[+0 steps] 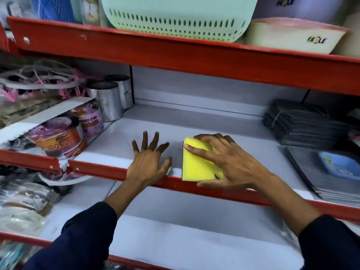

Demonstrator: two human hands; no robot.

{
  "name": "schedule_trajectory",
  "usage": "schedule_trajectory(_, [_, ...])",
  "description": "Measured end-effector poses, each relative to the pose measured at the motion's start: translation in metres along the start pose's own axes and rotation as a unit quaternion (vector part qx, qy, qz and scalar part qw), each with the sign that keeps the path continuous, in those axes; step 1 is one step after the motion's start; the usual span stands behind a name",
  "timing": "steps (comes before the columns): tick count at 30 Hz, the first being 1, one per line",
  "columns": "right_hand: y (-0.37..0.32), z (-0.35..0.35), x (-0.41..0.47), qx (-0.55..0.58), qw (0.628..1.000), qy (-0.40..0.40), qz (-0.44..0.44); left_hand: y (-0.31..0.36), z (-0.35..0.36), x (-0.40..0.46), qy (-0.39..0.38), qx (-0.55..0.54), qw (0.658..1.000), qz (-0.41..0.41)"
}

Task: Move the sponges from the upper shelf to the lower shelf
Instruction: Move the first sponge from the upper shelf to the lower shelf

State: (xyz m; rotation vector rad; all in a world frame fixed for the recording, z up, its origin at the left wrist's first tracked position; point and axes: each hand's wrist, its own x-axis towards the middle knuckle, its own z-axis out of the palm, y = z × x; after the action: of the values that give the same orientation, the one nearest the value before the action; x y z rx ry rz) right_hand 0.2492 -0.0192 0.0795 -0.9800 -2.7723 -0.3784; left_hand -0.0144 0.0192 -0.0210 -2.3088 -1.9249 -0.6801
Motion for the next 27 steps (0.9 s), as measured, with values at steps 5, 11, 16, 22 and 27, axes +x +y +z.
schedule_trajectory(5, [-0.033,0.053,-0.032,0.016,0.997,0.041,-0.065,-0.002,0.005,-0.003,-0.008,-0.001,1.000,0.002])
schedule_trajectory(11, [-0.060,0.133,-0.054,0.047,0.990,-0.017,-0.135,0.001,0.002,-0.002,-0.008,-0.007,1.000,-0.010])
schedule_trajectory(16, [-0.081,0.210,-0.058,0.112,0.988,-0.098,-0.045,0.000,0.003,-0.001,0.002,-0.005,1.000,-0.014])
schedule_trajectory(22, [-0.111,0.298,-0.072,0.154,0.966,-0.195,0.072,0.001,0.003,0.000,0.005,-0.005,1.000,-0.023])
schedule_trajectory(27, [-0.125,0.335,-0.081,0.138,0.958,-0.230,0.099,0.000,0.003,0.000,0.003,-0.002,1.000,-0.024])
